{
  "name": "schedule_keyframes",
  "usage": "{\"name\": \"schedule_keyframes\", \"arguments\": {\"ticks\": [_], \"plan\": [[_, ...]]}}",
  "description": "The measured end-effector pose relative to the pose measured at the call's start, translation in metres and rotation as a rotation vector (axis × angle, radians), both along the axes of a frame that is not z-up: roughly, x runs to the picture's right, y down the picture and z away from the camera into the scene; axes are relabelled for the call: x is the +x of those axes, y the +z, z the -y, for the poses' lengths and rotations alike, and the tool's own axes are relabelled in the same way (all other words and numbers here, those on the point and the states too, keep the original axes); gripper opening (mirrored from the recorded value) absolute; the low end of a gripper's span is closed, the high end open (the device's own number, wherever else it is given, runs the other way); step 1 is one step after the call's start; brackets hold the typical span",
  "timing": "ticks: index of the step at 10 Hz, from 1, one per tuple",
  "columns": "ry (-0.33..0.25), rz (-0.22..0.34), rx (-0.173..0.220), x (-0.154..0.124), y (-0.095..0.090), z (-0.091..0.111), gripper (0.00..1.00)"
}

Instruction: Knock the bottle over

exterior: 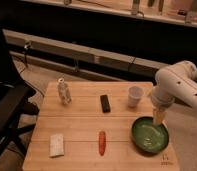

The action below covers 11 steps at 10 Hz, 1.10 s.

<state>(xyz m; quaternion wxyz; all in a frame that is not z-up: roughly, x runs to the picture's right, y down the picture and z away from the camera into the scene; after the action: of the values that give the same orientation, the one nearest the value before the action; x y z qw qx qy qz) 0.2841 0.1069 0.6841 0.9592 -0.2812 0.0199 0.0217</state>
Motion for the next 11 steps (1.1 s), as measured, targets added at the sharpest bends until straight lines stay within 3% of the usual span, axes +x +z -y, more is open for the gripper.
{"name": "schedule_keyframes", "arguments": {"ticks": [11], "plan": [[-0.016, 0.011, 0.008, -0.008, 0.007, 0.012, 0.8]]}}
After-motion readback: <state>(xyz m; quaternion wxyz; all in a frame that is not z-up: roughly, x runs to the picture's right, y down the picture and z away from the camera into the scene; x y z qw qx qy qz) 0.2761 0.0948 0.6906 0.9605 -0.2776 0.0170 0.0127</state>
